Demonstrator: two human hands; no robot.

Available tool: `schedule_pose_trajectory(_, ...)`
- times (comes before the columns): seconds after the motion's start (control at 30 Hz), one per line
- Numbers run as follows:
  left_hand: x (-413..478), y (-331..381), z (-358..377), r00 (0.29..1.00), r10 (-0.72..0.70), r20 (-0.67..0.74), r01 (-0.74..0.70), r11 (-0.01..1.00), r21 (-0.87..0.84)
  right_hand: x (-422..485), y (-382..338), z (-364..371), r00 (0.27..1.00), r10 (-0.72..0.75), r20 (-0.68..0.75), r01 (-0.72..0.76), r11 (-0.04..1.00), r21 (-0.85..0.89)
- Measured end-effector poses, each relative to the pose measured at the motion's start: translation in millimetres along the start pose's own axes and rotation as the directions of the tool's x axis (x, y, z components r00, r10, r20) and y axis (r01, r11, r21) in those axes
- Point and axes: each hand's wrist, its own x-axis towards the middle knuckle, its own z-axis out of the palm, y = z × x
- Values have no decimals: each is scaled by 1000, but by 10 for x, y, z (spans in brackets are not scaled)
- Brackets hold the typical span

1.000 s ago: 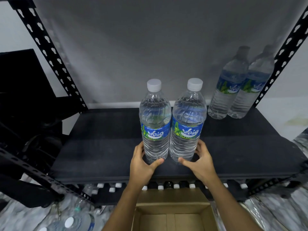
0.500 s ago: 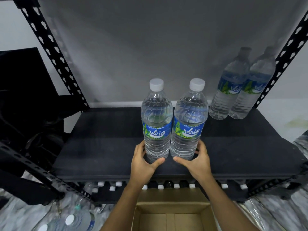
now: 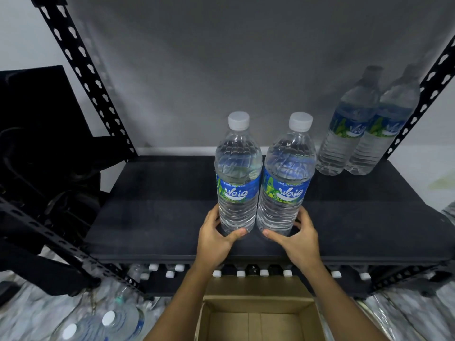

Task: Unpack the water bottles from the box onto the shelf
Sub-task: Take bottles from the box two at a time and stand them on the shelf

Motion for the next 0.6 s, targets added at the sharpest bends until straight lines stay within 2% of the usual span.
schedule_pose_trajectory(0.3, -58, 11, 98, 994, 48, -97, -45, 998, 34, 7, -18, -19, 1000, 1, 10, -2, 1000, 13)
schedule_pose_trajectory(0.6, -63, 47, 86, 996, 38, -84, -35, 999, 40, -12, -77, -60, 997, -2, 74, -2, 999, 55)
